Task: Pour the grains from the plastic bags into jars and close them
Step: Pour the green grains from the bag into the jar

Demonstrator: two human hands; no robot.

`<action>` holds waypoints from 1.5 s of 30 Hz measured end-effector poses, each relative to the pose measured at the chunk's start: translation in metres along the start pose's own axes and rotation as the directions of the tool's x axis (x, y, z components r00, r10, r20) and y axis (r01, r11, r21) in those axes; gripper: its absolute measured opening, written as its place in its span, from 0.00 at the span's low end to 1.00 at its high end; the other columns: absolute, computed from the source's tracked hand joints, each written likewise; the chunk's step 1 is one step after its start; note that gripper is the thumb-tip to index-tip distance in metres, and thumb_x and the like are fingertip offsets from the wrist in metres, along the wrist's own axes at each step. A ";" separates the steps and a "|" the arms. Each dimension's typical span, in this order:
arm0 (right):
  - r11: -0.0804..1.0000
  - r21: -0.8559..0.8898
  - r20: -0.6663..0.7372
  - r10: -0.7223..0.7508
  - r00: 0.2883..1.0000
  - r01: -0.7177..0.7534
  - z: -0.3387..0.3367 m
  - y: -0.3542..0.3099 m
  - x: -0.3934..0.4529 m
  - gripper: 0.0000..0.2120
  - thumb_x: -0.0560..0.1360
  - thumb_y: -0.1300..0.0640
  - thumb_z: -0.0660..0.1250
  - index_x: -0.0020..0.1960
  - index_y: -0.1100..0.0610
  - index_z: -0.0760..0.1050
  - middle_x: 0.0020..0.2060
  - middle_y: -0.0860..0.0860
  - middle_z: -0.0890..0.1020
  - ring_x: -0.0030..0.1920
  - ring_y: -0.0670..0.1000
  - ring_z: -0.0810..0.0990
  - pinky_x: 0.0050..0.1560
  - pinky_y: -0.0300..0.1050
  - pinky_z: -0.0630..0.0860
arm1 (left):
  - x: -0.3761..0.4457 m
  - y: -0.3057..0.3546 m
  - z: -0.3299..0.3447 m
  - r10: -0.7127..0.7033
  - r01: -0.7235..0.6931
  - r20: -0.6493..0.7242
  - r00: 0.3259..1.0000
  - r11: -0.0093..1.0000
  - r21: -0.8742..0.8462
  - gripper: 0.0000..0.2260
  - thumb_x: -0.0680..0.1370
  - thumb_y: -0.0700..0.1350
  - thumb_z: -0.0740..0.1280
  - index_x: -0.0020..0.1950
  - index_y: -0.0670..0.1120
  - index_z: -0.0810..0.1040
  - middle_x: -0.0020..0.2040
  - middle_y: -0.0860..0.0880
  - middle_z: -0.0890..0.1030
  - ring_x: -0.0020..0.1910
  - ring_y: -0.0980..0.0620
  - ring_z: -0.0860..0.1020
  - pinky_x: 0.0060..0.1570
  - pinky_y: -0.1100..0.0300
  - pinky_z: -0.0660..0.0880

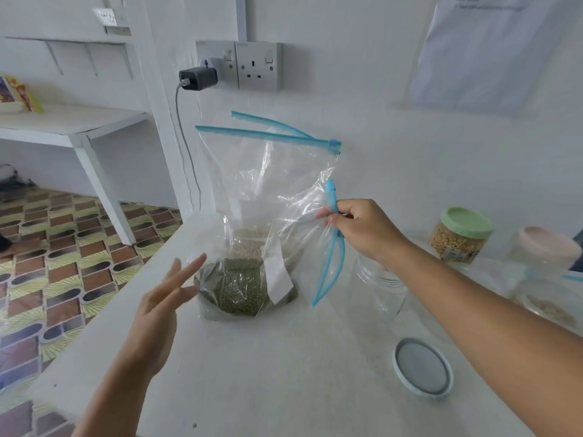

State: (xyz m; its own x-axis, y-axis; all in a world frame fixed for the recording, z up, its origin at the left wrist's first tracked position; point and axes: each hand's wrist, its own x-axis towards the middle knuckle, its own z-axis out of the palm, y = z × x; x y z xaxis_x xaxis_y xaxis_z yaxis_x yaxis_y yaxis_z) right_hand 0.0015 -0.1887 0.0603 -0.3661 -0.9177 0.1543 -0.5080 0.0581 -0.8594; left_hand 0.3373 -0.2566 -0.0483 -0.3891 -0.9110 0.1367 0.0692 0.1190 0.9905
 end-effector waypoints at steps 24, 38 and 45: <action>0.997 0.054 0.018 -0.050 0.999 0.049 0.008 -0.009 0.004 0.12 0.84 0.60 0.64 0.55 0.49 0.86 0.51 0.39 0.86 0.55 0.42 0.83 0.57 0.30 0.75 | 0.064 -0.022 0.030 -0.018 0.023 -0.250 0.968 1.000 0.020 0.06 0.81 0.45 0.72 0.55 0.51 0.88 0.50 0.55 0.88 0.51 0.58 0.82 0.52 0.67 0.76; 0.998 0.014 0.008 -0.056 0.998 0.055 0.009 -0.001 0.002 0.13 0.84 0.58 0.63 0.52 0.45 0.85 0.53 0.40 0.86 0.57 0.43 0.82 0.68 0.45 0.75 | 0.061 -0.022 0.031 0.007 0.016 -0.269 0.963 0.996 0.084 0.06 0.80 0.43 0.73 0.55 0.51 0.88 0.52 0.56 0.87 0.56 0.62 0.82 0.60 0.65 0.74; 0.998 0.016 0.002 -0.056 0.998 0.056 0.009 0.000 0.002 0.13 0.84 0.59 0.63 0.53 0.48 0.86 0.51 0.40 0.86 0.57 0.44 0.83 0.68 0.47 0.76 | 0.061 -0.016 0.040 0.043 -0.006 -0.347 0.937 0.994 0.107 0.06 0.81 0.42 0.72 0.55 0.47 0.87 0.53 0.52 0.87 0.49 0.67 0.82 0.55 0.69 0.76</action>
State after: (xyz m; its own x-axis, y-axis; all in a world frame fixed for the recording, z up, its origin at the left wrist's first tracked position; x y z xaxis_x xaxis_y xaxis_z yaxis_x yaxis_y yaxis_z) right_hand 0.0079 -0.1945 0.0562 -0.3351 -0.9205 0.2011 -0.5153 0.0004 -0.8570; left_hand 0.2754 -0.2983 -0.0553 -0.0425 -0.9855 0.1646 -0.0270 0.1658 0.9858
